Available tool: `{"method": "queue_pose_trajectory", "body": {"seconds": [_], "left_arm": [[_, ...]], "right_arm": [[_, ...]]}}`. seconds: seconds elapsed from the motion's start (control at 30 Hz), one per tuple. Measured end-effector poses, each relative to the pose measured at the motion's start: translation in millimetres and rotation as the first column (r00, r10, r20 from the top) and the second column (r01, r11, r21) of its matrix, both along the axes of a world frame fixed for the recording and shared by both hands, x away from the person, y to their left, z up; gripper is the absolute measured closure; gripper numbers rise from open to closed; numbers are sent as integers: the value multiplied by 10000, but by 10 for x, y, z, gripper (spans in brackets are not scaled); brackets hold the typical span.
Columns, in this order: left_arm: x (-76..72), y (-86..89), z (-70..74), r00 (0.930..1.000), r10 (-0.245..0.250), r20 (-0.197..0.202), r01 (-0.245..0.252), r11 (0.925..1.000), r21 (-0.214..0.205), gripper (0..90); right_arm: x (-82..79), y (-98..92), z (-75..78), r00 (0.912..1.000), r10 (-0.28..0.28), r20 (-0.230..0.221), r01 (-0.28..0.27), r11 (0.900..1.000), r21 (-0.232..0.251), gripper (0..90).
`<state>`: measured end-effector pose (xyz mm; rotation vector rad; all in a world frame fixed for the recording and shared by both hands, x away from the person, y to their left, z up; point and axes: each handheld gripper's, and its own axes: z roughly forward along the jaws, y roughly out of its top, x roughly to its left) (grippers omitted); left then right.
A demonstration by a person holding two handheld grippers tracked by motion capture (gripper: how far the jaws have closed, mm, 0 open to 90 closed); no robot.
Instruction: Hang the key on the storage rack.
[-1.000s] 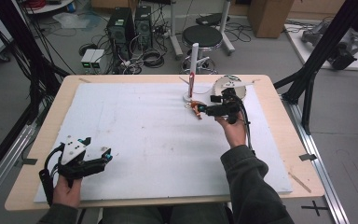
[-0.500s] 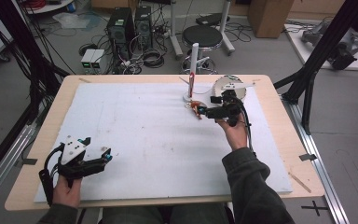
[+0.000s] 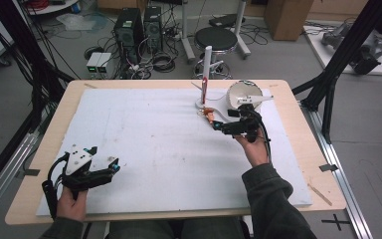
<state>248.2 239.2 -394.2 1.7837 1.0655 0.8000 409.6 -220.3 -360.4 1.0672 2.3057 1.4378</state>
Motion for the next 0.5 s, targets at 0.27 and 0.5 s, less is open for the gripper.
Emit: {"method": "queue_pose_trajectory", "body": {"seconds": [0.27,0.5], "left_arm": [[9,-6,-7,10000,0,-33,-1,10000,-9,207],[6,4,-7,10000,18,-34,-18,10000,20,207]], "right_arm": [[-92,-7,-41,9999,155,-21,-155,9992,-371,109],[-177,24,7,9991,359,246,-350,9986,-391,110]]}}
